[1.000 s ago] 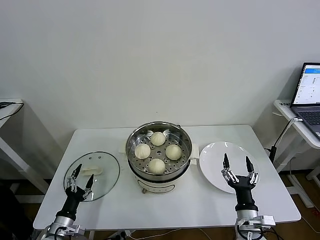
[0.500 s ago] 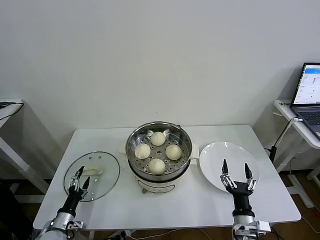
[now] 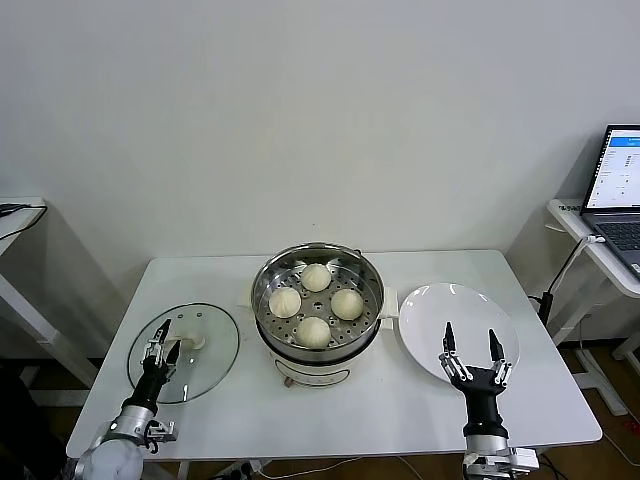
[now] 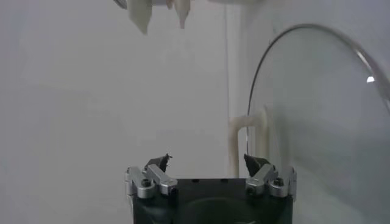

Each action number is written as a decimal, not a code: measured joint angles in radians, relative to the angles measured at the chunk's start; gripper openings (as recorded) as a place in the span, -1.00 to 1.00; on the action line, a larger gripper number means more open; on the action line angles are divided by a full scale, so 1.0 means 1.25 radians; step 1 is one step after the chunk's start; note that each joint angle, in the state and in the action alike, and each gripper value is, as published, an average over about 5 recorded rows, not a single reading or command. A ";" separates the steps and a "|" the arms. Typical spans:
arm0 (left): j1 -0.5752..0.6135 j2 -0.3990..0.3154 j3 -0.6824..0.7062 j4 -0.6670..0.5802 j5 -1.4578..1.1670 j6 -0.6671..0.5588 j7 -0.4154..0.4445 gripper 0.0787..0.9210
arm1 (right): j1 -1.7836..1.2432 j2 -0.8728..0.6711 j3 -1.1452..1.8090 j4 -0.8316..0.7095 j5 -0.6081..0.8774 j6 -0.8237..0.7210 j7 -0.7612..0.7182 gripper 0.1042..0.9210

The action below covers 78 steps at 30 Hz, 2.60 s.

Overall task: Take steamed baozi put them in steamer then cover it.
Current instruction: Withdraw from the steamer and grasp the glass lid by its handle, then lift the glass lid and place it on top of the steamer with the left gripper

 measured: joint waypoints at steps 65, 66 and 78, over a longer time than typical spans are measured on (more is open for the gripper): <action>0.098 0.122 0.024 -0.445 -0.158 0.234 0.225 -0.74 | 0.042 0.007 0.000 -0.055 -0.011 0.027 -0.004 0.76; 0.098 0.131 0.037 -0.466 -0.165 0.254 0.242 -0.74 | 0.042 0.008 0.000 -0.056 -0.011 0.028 -0.004 0.76; 0.012 0.168 0.289 -0.598 -0.138 0.482 0.410 -0.74 | 0.042 0.019 0.014 -0.062 -0.018 0.038 -0.005 0.76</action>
